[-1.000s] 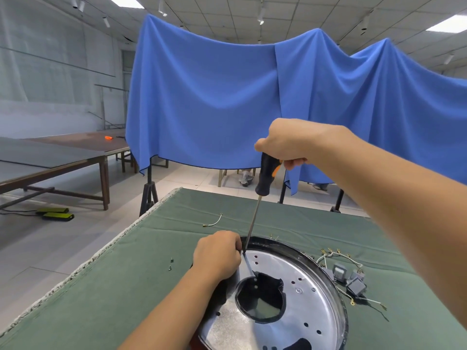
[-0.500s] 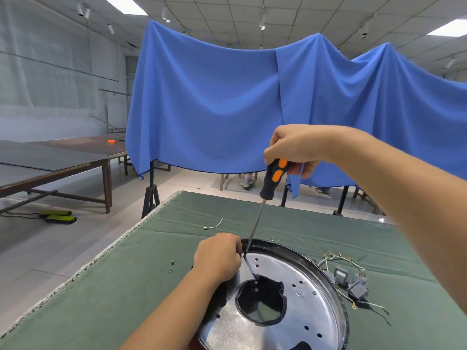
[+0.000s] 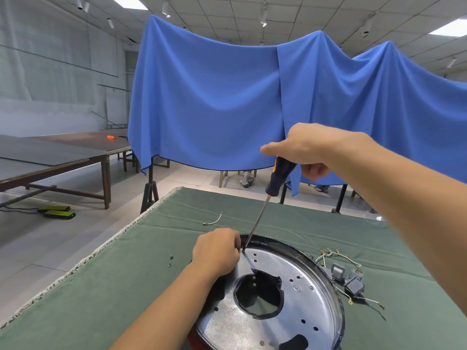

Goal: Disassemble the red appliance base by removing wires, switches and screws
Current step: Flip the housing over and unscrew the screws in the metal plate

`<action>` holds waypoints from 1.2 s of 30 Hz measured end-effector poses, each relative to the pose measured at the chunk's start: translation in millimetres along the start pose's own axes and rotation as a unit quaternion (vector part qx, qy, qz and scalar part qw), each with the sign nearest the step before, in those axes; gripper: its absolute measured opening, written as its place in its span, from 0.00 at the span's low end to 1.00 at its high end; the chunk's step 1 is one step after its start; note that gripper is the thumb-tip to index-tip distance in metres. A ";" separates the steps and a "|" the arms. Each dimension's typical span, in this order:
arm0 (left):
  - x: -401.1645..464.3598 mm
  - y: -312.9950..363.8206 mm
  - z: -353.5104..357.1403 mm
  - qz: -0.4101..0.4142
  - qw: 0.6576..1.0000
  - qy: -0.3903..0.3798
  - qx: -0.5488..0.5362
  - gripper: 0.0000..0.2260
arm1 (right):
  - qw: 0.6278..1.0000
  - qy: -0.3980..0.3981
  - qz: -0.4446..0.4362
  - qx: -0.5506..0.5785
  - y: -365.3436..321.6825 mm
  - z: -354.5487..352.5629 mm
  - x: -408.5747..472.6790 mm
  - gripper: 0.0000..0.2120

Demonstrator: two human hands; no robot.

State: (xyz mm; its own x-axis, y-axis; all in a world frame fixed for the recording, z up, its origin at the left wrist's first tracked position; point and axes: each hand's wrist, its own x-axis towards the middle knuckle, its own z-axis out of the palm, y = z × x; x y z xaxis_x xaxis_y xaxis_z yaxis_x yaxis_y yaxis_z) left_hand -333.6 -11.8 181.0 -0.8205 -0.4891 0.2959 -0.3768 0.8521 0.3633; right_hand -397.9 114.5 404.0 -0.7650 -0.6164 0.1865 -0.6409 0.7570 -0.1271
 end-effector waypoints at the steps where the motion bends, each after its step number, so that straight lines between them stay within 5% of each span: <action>1: -0.4 0.3 -0.3 0.000 1.000 -0.001 0.001 0.14 | 0.999 0.021 0.010 -0.040 -0.3 0.8 -0.8 0.23; 9: -0.8 0.9 -1.3 -0.001 1.000 -0.002 0.005 0.14 | 0.991 -0.086 -0.063 0.082 0.2 -10.6 -1.0 0.04; 15: -1.4 2.1 -2.4 -0.004 1.000 -0.003 0.004 0.14 | 0.997 0.034 0.005 -0.067 2.0 0.4 -2.1 0.22; 20: -1.7 2.2 -2.8 -0.003 1.000 -0.004 0.003 0.14 | 0.996 -0.006 -0.081 0.022 -3.4 0.7 0.5 0.08; 25: -2.0 1.7 -2.8 -0.001 1.000 -0.003 0.003 0.14 | 0.990 0.098 -0.044 -0.088 -7.1 6.5 -1.7 0.23; 30: -0.9 1.5 -2.2 -0.001 1.000 -0.002 0.000 0.14 | 0.994 -0.006 -0.068 0.089 -8.4 5.1 0.5 0.06; 36: -1.5 0.6 -1.9 0.000 1.000 -0.003 -0.002 0.13 | 0.988 0.128 -0.051 -0.069 -8.9 12.7 -1.3 0.22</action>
State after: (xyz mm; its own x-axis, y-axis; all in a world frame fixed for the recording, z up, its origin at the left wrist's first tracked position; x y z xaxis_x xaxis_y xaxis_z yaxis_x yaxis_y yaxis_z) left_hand -331.9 -10.9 182.5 -0.8232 -0.4884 0.2895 -0.3761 0.8510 0.3665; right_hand -392.0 105.8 392.6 -0.6449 -0.6286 0.4346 -0.6850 0.7276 0.0358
